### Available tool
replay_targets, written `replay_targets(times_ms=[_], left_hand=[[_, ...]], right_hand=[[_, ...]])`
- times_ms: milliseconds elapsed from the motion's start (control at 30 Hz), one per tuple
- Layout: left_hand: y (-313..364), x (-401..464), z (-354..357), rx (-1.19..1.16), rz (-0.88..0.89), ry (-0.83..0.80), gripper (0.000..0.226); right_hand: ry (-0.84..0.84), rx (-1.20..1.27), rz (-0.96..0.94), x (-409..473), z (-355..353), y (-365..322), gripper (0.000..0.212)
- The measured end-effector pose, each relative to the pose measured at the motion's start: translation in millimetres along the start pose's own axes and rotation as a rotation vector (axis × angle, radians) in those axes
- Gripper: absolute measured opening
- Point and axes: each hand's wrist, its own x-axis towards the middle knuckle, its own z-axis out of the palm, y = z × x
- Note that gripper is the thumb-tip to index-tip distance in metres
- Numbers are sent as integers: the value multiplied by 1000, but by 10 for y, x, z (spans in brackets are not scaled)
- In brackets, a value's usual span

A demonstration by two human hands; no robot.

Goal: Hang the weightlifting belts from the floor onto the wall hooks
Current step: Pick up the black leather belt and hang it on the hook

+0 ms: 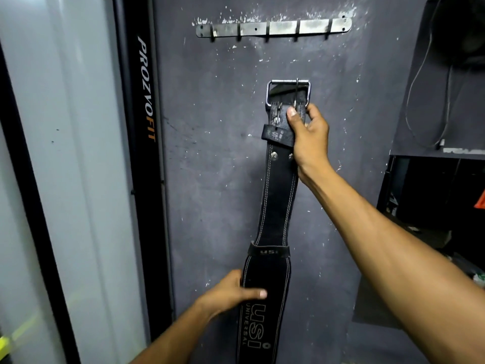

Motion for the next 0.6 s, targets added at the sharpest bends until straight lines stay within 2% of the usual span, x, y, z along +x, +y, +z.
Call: replay_targets(times_ms=[233, 367, 433, 533, 600], left_hand=[[1506, 190, -247, -275, 275, 147, 21], [2008, 218, -256, -417, 394, 252, 39], [2058, 237, -220, -497, 414, 249, 39], [2093, 242, -97, -736, 396, 177, 49], [2148, 292, -44, -768, 428, 240, 45]], right_hand=[[-70, -29, 43, -301, -40, 318, 18], [-61, -133, 31, -456, -52, 487, 20], [-16, -164, 47, -469, -87, 527, 22], [-19, -170, 68, -520, -155, 576, 21], [-57, -171, 84, -605, -147, 605, 18]])
